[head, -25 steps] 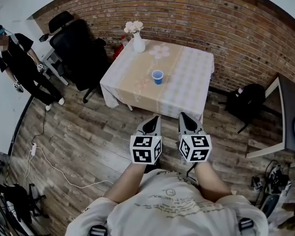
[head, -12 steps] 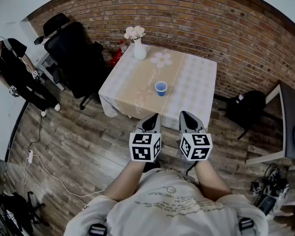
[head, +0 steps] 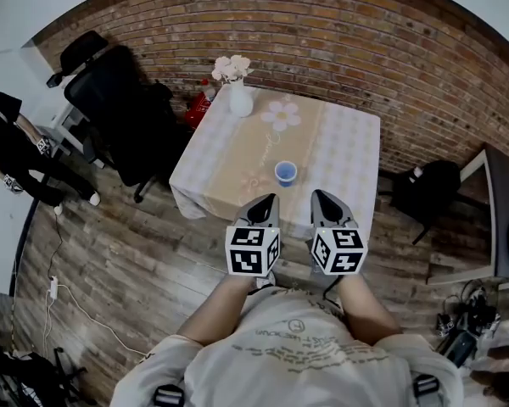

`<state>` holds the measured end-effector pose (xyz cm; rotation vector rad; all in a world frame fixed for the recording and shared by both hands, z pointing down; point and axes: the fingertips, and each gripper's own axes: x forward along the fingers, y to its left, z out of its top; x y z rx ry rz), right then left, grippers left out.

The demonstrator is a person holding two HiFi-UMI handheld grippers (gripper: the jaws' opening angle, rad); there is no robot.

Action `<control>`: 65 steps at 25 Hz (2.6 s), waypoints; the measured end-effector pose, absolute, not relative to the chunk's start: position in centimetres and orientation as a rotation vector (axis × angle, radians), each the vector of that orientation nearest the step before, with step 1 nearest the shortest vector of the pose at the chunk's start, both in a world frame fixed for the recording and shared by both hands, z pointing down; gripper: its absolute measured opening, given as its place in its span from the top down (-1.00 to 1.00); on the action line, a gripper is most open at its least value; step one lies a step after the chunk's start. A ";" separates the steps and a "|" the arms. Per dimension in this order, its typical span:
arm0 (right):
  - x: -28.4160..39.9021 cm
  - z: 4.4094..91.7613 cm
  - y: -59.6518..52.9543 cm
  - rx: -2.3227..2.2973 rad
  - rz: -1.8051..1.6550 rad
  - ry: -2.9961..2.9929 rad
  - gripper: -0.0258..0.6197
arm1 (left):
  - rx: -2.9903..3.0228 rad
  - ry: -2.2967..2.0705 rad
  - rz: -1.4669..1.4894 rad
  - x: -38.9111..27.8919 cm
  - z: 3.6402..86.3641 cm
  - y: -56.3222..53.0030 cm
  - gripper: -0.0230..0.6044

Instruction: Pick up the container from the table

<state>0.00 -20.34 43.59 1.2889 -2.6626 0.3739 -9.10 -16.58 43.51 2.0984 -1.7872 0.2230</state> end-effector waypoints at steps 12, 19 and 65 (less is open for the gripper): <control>-5.2 45.5 -25.3 1.373 0.399 -2.589 0.92 | 2.126 -1.697 0.251 -15.1 45.9 -22.4 0.92; -6.0 46.0 -27.3 1.454 0.407 -2.536 0.92 | 2.164 -1.630 0.267 -16.7 47.0 -25.3 0.92; 1.9 53.7 -35.1 1.520 0.575 -2.286 0.92 | 2.325 -1.305 0.908 -9.7 63.8 -35.2 -0.18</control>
